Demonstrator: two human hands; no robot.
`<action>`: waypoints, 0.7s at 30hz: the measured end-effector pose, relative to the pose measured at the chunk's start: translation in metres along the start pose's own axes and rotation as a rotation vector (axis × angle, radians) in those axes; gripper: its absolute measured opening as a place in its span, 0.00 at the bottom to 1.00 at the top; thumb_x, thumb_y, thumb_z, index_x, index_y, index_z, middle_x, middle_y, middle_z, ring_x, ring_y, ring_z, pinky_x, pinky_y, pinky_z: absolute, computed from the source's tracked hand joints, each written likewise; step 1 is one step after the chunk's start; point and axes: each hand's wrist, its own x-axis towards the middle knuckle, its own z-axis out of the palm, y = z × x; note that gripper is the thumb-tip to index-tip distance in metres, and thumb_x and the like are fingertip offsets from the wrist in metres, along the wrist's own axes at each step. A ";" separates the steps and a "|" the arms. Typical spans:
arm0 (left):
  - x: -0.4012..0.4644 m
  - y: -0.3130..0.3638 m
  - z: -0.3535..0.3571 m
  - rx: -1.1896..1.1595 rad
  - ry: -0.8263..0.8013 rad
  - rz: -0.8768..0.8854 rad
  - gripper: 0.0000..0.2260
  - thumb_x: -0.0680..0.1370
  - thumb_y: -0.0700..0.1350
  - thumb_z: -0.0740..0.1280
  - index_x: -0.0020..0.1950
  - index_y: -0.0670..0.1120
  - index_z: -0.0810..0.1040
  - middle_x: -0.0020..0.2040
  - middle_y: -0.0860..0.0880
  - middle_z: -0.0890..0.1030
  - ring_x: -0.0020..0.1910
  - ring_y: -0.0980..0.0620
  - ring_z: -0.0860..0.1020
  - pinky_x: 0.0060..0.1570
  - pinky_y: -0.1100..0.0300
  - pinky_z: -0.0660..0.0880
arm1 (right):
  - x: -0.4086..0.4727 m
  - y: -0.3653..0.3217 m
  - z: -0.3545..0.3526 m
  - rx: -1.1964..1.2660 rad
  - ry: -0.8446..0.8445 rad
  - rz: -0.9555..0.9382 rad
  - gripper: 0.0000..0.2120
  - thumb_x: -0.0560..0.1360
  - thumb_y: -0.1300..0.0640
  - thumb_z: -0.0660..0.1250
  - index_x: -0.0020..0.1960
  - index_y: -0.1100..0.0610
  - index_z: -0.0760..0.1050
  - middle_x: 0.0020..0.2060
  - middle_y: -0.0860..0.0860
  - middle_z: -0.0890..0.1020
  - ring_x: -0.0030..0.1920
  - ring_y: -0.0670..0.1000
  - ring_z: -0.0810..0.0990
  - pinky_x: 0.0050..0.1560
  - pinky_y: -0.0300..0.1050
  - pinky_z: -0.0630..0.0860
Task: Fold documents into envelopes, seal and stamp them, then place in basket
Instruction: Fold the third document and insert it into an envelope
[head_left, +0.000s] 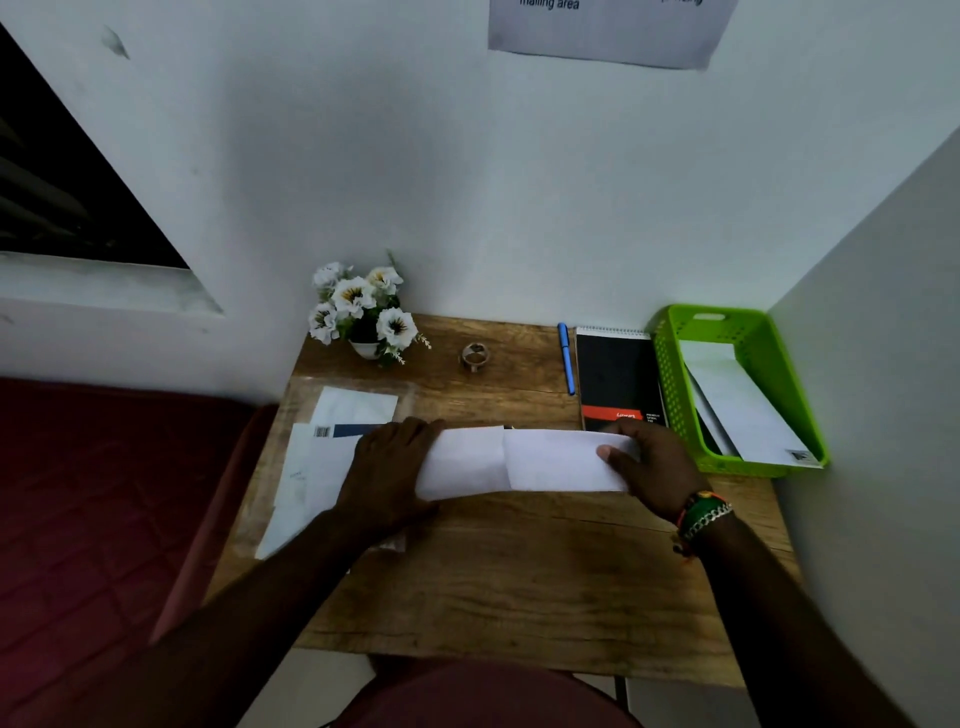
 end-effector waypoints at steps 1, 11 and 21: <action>-0.002 0.004 0.002 -0.006 -0.014 0.012 0.46 0.66 0.64 0.75 0.78 0.51 0.61 0.74 0.47 0.68 0.72 0.44 0.67 0.72 0.44 0.60 | 0.000 -0.003 0.004 -0.029 0.004 -0.011 0.06 0.76 0.55 0.71 0.53 0.50 0.80 0.50 0.49 0.83 0.52 0.53 0.80 0.53 0.49 0.76; -0.009 0.011 0.009 -0.104 -0.051 -0.069 0.49 0.65 0.66 0.75 0.80 0.53 0.57 0.75 0.48 0.65 0.73 0.45 0.65 0.73 0.43 0.61 | -0.023 -0.033 0.059 0.313 0.210 0.046 0.35 0.77 0.50 0.70 0.78 0.48 0.56 0.69 0.46 0.70 0.64 0.48 0.74 0.59 0.43 0.74; -0.012 0.022 0.010 -0.122 -0.049 -0.061 0.50 0.65 0.66 0.74 0.80 0.54 0.54 0.74 0.49 0.65 0.72 0.45 0.65 0.72 0.44 0.62 | -0.054 -0.037 0.085 0.331 0.151 -0.036 0.15 0.80 0.50 0.66 0.65 0.42 0.72 0.61 0.38 0.75 0.59 0.39 0.78 0.47 0.29 0.76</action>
